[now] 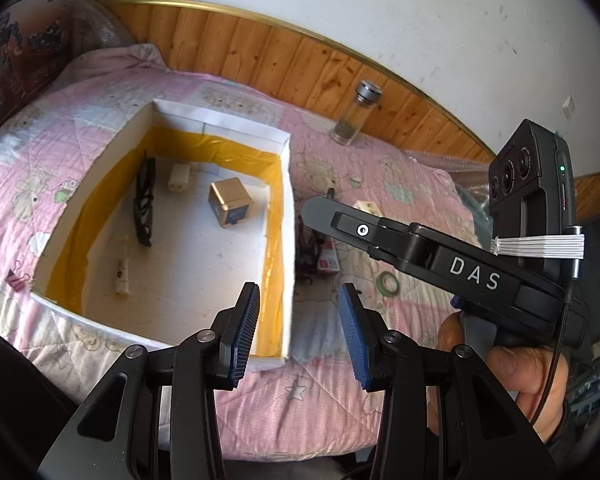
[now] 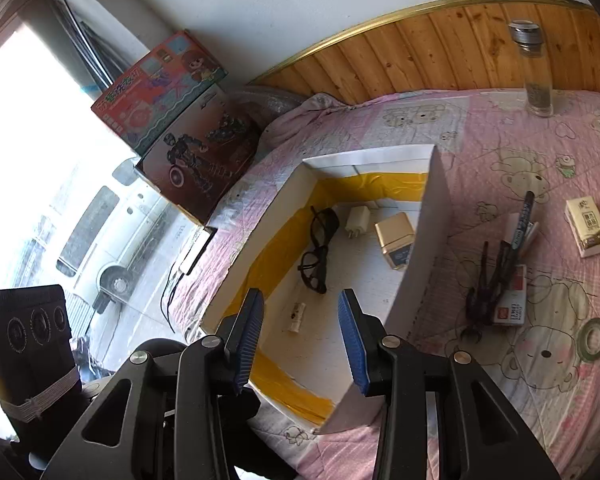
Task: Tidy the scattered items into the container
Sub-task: 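Withdraw both grippers from the box back toward the scattered items, then grasp the black marker with the right gripper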
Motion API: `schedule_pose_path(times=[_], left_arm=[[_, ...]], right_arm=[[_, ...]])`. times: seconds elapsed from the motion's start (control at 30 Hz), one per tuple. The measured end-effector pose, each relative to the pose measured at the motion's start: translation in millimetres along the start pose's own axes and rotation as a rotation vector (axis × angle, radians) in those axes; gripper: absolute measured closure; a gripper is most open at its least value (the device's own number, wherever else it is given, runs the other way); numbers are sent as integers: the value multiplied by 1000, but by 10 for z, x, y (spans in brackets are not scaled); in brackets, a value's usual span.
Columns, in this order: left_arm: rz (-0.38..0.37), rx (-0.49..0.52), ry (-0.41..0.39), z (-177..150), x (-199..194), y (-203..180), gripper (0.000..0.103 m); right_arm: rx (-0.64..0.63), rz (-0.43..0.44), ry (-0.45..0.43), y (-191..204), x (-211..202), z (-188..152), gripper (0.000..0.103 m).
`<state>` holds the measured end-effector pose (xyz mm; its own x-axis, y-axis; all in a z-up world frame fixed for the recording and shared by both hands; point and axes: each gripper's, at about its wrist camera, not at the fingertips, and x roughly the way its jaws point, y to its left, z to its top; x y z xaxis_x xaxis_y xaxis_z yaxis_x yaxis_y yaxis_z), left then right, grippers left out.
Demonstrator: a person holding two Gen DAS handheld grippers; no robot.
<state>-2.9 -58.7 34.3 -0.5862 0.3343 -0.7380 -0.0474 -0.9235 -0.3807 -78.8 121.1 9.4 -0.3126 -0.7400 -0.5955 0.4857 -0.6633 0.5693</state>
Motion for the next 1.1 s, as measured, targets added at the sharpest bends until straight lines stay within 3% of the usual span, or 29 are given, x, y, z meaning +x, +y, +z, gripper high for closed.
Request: schedule_pose_path(times=[0.2, 0.27, 0.53, 0.73, 0.9, 1.0, 1.1], left_arm=[[-16, 44, 43, -39, 209, -305, 60], [-18, 50, 54, -28, 282, -367, 60], [-28, 35, 122, 72, 717, -507, 60], [-21, 43, 159, 170, 1041, -603, 60], [-17, 41, 187, 207, 1237, -621, 60], [-5, 37, 204, 227, 1374, -608, 60], [16, 26, 220, 260, 1538, -598, 60]], right_arm=[[103, -98, -26, -608, -155, -24, 63], [135, -139, -22, -820, -135, -19, 68], [200, -256, 30, -1525, 254, 88, 70], [202, -276, 73, -1842, 637, 260, 71], [195, -278, 123, -2046, 939, 323, 77], [185, -264, 130, -2121, 945, 359, 86], [177, -282, 140, -2189, 832, 344, 87]])
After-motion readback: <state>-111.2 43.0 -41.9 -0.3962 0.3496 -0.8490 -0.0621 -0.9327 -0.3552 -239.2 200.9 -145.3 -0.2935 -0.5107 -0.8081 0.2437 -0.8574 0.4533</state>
